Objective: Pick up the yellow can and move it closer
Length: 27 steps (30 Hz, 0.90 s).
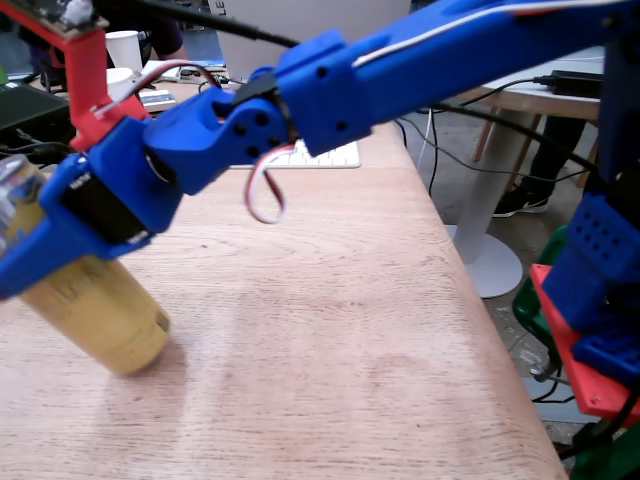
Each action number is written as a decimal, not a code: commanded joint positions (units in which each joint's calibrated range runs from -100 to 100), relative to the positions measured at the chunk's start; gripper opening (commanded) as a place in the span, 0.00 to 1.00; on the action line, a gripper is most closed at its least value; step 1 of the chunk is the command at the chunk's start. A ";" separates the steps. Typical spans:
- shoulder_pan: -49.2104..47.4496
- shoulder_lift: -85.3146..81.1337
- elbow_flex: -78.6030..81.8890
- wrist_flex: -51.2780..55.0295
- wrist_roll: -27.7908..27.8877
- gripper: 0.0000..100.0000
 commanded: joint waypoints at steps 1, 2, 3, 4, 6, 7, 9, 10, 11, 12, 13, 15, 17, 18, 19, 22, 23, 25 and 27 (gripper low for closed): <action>-6.77 -22.63 14.31 -0.30 -0.20 0.22; -8.13 -27.35 20.63 -0.39 -0.20 0.22; -8.30 -31.55 25.92 -0.63 -0.20 0.22; -8.30 -34.81 30.07 -0.80 -0.20 0.22; -8.13 -40.38 34.60 -0.47 -0.20 0.22; -7.79 -42.78 36.11 -0.47 -0.20 0.22; -6.44 -46.47 39.04 -0.39 -0.20 0.22; -6.44 -48.70 40.83 -0.39 -0.05 0.22; -6.27 -51.53 42.72 -0.39 0.15 0.22; -6.27 -54.70 45.27 -0.39 0.24 0.22; -6.10 -57.79 48.29 -0.30 0.34 0.22; -5.93 -63.71 54.05 -0.30 0.34 0.22; -5.93 -69.54 58.77 -0.30 0.39 0.22; -5.76 -72.71 61.03 -0.22 0.39 0.22; -5.25 -75.80 63.20 -0.22 0.39 0.22; 0.84 -84.64 70.47 0.68 0.39 0.22; 2.03 -87.81 71.70 3.39 0.39 0.22; 2.19 -93.38 72.64 11.85 0.24 0.22; 2.36 -97.50 72.73 18.82 -0.05 0.22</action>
